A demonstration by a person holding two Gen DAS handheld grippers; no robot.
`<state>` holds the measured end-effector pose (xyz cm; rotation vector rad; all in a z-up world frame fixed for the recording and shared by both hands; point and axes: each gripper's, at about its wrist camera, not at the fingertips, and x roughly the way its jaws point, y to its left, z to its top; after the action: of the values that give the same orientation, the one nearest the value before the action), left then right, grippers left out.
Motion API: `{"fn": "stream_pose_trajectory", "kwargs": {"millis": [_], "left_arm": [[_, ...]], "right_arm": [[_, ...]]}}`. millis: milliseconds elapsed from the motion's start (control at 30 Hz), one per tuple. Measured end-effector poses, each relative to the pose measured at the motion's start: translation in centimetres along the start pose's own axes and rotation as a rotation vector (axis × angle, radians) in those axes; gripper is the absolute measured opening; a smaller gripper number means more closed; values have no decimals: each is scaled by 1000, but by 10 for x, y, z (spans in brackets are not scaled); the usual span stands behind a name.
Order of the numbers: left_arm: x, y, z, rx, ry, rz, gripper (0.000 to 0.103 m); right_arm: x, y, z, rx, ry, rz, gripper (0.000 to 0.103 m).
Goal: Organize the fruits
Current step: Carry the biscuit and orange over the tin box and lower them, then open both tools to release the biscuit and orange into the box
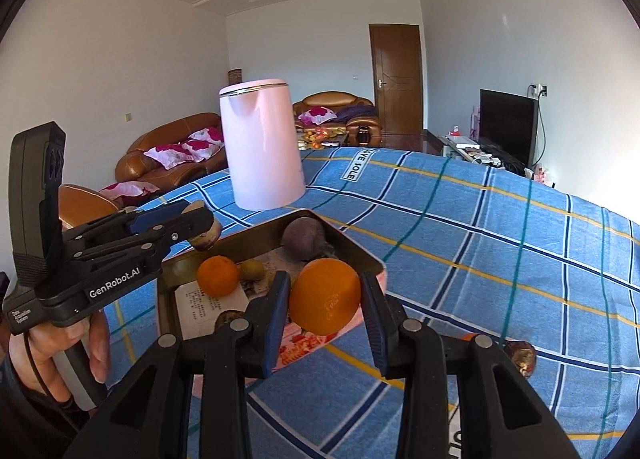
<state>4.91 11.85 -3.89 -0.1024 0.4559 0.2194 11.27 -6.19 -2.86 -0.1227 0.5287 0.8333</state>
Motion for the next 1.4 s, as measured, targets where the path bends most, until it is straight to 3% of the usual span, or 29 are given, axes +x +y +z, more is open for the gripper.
{"fn": "stream_pose_trajectory", "kwargs": {"millis": [400,867,933,1000,1200,1300,1400], "left_arm": [[9,25,-12,-35,48,41,35],[12,28,-19,-36,81,51,35],[9,28,-19,-37,72,59,39],[4,25,-17,-34,58,56,52],[-9,6,-6,-8,16,28,65],[-11,-11,-1,18,5,1,68],[-10,-36,4,56,8,-39,68]], "right_arm": [[27,55,-12,-94,80,103,38],[47,73,-25,-145,175,138,38],[43,70,-25,-134,165,141,40],[36,65,-24,-123,155,137,49],[3,19,-21,-72,92,49,56],[-11,-23,-23,-17,87,-59,62],[-23,-69,-24,70,83,-180,62]]}}
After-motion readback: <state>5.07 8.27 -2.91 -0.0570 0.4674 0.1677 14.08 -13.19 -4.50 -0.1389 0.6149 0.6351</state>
